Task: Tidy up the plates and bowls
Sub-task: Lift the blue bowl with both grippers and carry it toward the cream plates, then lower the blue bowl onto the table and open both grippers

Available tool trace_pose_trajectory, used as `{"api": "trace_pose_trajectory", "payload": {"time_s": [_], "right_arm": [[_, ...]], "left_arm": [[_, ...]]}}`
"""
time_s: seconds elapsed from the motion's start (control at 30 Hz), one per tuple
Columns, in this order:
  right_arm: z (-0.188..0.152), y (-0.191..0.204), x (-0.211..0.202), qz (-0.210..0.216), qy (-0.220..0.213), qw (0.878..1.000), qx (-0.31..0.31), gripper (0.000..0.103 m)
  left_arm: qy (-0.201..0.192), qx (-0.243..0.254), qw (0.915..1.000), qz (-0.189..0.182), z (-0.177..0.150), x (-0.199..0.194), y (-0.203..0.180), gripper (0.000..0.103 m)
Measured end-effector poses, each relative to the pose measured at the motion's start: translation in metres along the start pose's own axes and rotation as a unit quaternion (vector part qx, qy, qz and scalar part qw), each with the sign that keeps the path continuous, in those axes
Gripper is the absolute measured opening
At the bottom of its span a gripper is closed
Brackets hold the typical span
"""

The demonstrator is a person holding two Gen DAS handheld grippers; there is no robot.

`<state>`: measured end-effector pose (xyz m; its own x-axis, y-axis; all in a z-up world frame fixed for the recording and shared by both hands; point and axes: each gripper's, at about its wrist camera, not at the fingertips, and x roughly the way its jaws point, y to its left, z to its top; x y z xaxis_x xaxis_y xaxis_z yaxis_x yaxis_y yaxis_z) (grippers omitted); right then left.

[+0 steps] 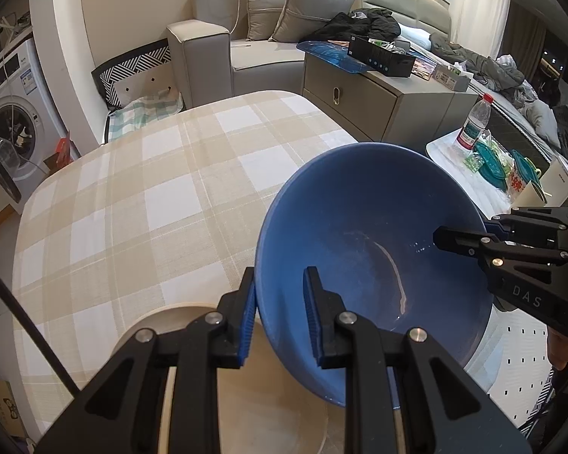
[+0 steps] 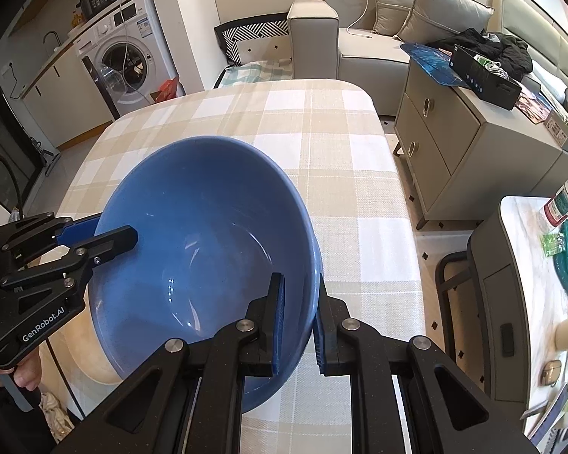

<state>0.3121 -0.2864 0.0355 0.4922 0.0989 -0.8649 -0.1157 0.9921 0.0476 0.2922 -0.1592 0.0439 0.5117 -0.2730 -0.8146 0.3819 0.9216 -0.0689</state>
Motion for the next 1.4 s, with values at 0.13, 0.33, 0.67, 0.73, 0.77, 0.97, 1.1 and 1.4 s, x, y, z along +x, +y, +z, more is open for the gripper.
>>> {"api": "trace_pose_trajectory", "payload": {"time_s": [0.13, 0.33, 0.67, 0.73, 0.77, 0.97, 1.1, 1.4], "right_arm": [[-0.002, 0.003, 0.001, -0.009, -0.002, 1.000, -0.005, 0.013], [-0.002, 0.004, 0.001, -0.013, -0.003, 1.000, -0.011, 0.013], [-0.004, 0.011, -0.001, -0.040, -0.009, 0.999, -0.034, 0.014], [-0.004, 0.011, -0.001, -0.042, -0.009, 0.998, -0.035, 0.014], [-0.005, 0.011, -0.001, -0.044, -0.009, 0.998, -0.036, 0.014], [-0.006, 0.015, 0.000, -0.063, -0.011, 0.997, -0.047, 0.014], [-0.009, 0.020, 0.002, -0.083, -0.011, 0.994, -0.066, 0.014], [-0.018, 0.027, 0.003, -0.062, -0.023, 0.992, -0.103, 0.045]], "left_arm": [[0.002, 0.001, 1.0000, 0.001, -0.001, 0.002, 0.002, 0.022], [0.005, 0.000, 1.0000, 0.001, -0.001, 0.007, 0.003, 0.022], [0.004, 0.000, 1.0000, 0.002, -0.002, 0.007, 0.002, 0.022], [0.003, 0.002, 1.0000, 0.004, -0.002, 0.008, 0.001, 0.022], [0.002, 0.005, 0.9999, 0.008, -0.001, 0.009, 0.000, 0.022], [-0.003, 0.017, 0.9996, 0.022, 0.000, 0.013, -0.003, 0.022], [-0.008, 0.023, 0.9992, 0.031, -0.001, 0.014, -0.006, 0.022], [-0.011, 0.020, 0.9994, 0.025, -0.012, 0.018, -0.005, 0.044]]}}
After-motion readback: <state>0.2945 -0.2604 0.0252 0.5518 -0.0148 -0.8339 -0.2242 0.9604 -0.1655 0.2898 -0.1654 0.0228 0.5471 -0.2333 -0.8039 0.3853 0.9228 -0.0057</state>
